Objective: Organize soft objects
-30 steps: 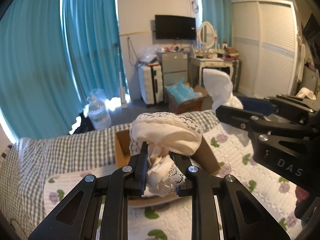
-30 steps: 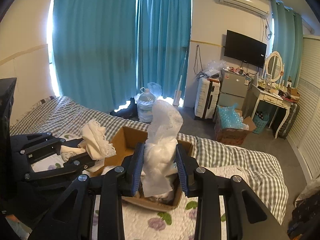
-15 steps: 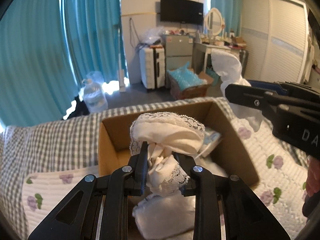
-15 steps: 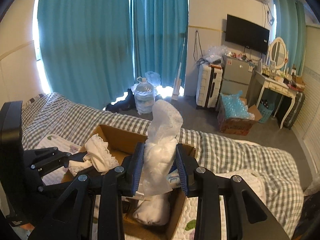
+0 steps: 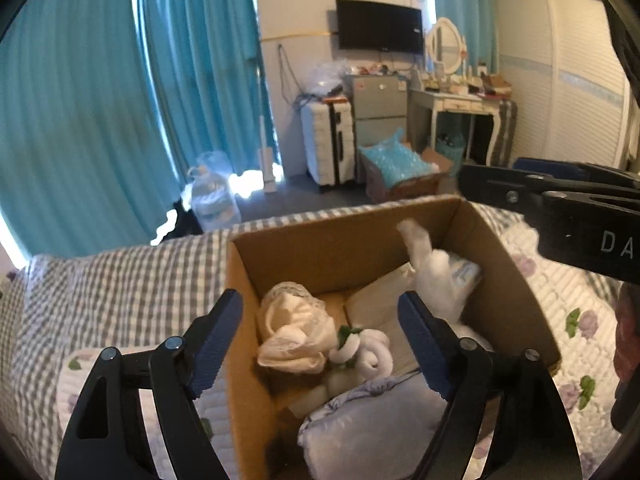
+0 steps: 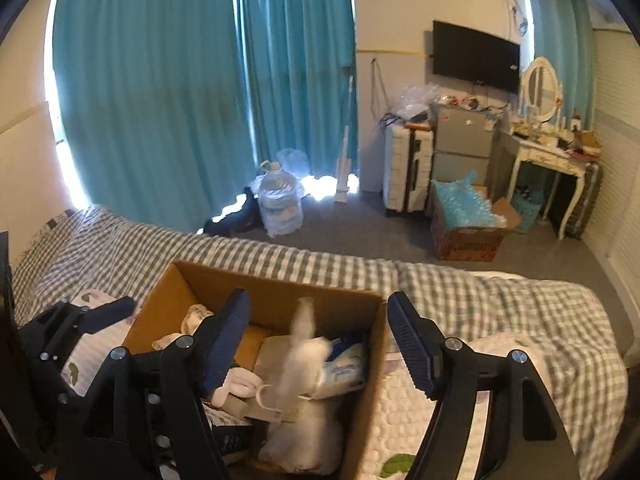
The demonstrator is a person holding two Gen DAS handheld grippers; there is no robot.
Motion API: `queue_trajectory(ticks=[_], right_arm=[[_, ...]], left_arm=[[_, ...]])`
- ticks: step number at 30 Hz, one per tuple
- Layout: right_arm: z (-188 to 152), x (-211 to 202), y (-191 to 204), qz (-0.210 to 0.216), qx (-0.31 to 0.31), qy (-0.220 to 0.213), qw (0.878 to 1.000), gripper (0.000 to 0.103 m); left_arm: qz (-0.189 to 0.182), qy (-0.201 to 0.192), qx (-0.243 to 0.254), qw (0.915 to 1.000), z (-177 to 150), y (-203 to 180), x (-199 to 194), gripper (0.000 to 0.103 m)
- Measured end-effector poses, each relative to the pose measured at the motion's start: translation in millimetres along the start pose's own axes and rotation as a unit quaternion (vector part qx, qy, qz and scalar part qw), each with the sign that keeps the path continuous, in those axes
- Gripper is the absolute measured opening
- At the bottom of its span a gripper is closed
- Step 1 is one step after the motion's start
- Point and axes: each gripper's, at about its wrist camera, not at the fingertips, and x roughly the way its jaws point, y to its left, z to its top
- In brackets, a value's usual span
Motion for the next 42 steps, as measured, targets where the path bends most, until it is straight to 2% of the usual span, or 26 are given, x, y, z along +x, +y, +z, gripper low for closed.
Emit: queue_trajectory(ticks=[2, 7, 14, 16, 19, 21, 23, 24, 28, 32, 36, 38, 42], right_arm=[[4, -16, 1, -0.007, -0.003, -0.007, 1.000, 0.071], [18, -81, 8, -0.023, -0.008, -0.036, 0.999, 0.071], [34, -201, 39, -0.035, -0.036, -0.104, 0.993, 0.072], [36, -235, 52, -0.036, -0.045, -0.123, 0.991, 0.078], [34, -282, 66, -0.038, -0.052, -0.150, 0.987, 0.082], [32, -308, 74, -0.042, -0.052, -0.165, 0.984, 0.091], [28, -329, 79, -0.045, -0.051, -0.178, 0.982, 0.103], [25, -337, 82, -0.047, -0.049, -0.183, 0.981, 0.103], [2, -355, 86, -0.050, -0.040, -0.198, 0.978, 0.103], [-31, -346, 88, -0.022, -0.034, -0.206, 0.978, 0.103], [-74, -310, 88, -0.014, -0.029, -0.222, 0.975, 0.103], [-88, -287, 88, -0.022, -0.027, -0.219, 0.975, 0.103], [-123, -233, 89, -0.042, -0.029, -0.196, 0.979, 0.103]], left_arm=[[0.001, -0.011, -0.001, 0.9999, 3, 1, -15, 0.081], [0.003, -0.062, -0.014, 0.9980, 15, 6, -81, 0.081], [0.007, -0.163, -0.024, 0.9863, 29, 16, -208, 0.083], [0.010, -0.191, -0.025, 0.9812, 31, 15, -246, 0.099], [0.013, -0.232, -0.026, 0.9723, 27, 18, -295, 0.102], [0.015, -0.242, -0.026, 0.9697, 24, 19, -317, 0.103], [0.021, -0.253, -0.025, 0.9668, 17, 21, -336, 0.103], [0.023, -0.258, -0.026, 0.9655, 13, 23, -342, 0.103], [0.033, -0.262, -0.032, 0.9638, -5, 32, -351, 0.103], [0.038, -0.259, -0.058, 0.9633, -36, 44, -335, 0.103], [0.038, -0.244, -0.075, 0.9661, -71, 51, -303, 0.103], [0.054, -0.236, -0.075, 0.9674, -88, 50, -283, 0.103], [0.058, -0.218, -0.074, 0.9714, -116, 52, -248, 0.103]])
